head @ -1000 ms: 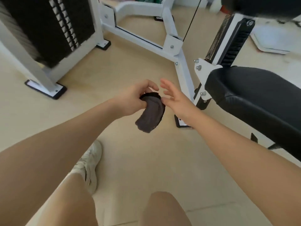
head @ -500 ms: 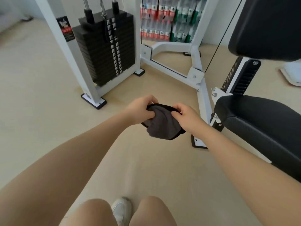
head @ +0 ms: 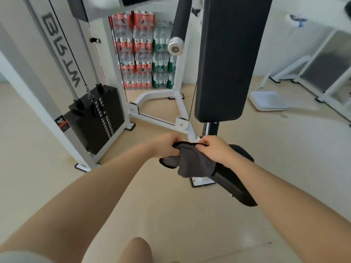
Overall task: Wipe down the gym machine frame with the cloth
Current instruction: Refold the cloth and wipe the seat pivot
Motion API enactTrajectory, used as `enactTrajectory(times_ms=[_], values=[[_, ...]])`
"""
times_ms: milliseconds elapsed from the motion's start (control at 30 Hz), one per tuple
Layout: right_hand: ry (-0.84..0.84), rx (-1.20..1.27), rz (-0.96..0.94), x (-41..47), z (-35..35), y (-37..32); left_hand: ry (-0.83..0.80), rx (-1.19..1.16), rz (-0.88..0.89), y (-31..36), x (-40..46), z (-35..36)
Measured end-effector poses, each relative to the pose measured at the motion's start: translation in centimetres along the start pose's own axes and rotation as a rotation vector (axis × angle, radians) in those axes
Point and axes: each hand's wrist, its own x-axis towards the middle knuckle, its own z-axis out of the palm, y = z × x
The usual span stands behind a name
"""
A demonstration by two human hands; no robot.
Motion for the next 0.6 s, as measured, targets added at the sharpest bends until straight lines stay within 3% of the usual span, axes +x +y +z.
enactTrajectory(times_ms=[233,367,600], values=[[-0.067,0.045,-0.05,-8.6,-12.3,-7.5,-0.071,0.04,0.045,11.0,-7.5,-8.5],[-0.038,0.016,-0.107,-12.4,-17.9,-11.6,-0.017,0.032,0.044,16.2,-11.4,-12.5],[-0.172,0.271,-0.04,-14.9,-18.5,-13.7,0.132,0.113,0.045,15.6,-16.8,-12.6]])
